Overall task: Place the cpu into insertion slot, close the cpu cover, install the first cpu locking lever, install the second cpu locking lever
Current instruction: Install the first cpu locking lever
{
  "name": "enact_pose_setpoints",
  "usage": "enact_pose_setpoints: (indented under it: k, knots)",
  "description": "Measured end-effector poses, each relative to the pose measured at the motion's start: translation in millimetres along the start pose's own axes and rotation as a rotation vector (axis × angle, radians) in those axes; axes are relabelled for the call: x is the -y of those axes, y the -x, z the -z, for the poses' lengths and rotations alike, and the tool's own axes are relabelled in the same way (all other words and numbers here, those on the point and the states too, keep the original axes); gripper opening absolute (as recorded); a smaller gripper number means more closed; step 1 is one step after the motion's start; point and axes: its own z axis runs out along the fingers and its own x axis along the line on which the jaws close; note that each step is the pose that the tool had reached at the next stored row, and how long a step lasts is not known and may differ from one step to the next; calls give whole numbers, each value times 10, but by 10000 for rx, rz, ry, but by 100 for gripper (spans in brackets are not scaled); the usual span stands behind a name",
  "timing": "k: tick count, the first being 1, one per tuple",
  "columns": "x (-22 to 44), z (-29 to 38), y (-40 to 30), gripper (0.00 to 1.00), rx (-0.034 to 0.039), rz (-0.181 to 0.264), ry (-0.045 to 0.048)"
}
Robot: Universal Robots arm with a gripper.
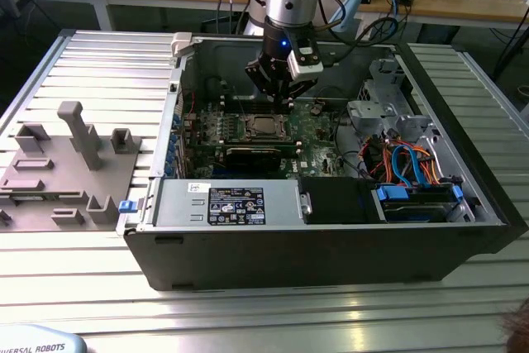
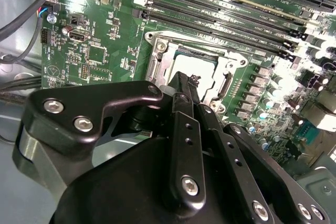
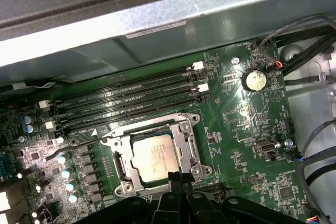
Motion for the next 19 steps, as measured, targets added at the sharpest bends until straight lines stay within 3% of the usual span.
enact_pose_setpoints:
  k: [19]
  knots:
    - [0, 0, 0, 11, 9, 134, 1]
